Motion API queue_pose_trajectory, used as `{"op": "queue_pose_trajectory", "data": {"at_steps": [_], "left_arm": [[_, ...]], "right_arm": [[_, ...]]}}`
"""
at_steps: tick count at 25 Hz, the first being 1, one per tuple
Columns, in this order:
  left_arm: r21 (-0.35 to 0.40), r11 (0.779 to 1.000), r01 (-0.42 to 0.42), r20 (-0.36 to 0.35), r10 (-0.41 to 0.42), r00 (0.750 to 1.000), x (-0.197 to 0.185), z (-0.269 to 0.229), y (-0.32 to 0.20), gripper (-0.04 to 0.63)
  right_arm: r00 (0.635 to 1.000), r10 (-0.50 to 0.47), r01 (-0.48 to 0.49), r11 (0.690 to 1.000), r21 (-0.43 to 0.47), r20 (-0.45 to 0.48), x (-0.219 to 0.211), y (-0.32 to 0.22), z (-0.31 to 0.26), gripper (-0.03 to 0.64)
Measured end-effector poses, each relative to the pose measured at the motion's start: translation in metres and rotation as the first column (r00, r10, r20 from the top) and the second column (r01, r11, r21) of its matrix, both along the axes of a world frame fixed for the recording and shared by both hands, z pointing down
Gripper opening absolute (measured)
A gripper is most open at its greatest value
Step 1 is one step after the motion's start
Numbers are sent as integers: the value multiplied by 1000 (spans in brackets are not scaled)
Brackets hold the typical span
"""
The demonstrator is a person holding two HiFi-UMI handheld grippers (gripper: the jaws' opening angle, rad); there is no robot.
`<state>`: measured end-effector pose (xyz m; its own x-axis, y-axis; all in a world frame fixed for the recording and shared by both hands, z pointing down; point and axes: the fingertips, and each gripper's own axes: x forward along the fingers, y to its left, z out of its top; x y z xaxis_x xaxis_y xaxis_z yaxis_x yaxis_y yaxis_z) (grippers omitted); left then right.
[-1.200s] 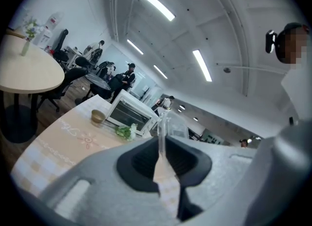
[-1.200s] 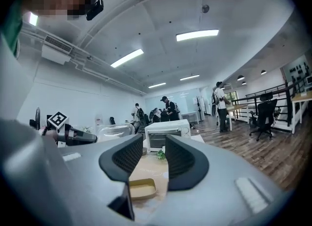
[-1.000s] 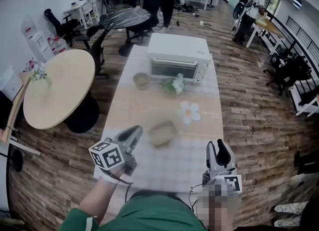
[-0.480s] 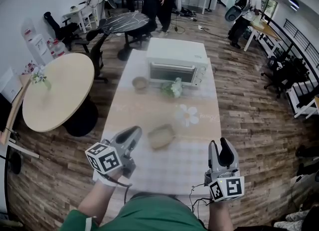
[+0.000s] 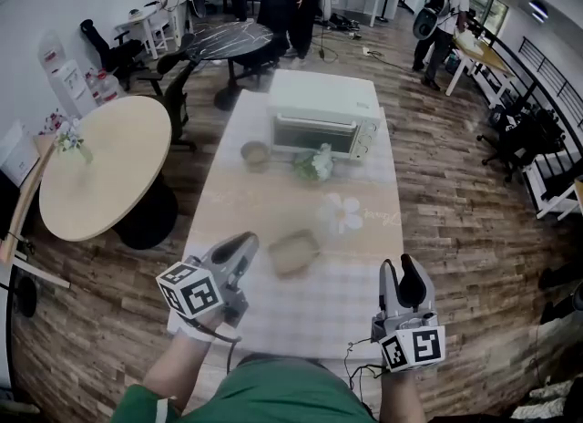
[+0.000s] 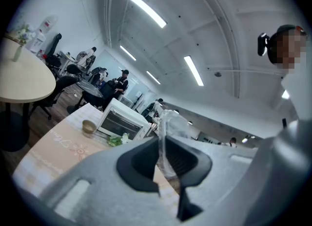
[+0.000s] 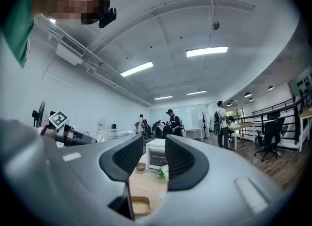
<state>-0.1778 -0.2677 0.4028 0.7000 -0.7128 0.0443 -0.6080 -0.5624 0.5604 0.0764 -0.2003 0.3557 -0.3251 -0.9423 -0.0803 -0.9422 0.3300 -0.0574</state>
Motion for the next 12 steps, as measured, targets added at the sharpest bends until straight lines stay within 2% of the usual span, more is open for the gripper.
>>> {"op": "queue_pose_trajectory", "data": {"at_steps": [9, 12], "left_arm": [[-9, 1000, -10, 4, 10, 1000, 6, 3, -6, 40], [-7, 1000, -12, -2, 12, 1000, 9, 2, -6, 41]], "right_arm": [[999, 21, -20, 999, -26, 30, 9, -7, 5, 133], [999, 35, -34, 999, -33, 38, 14, -7, 7, 84]]}}
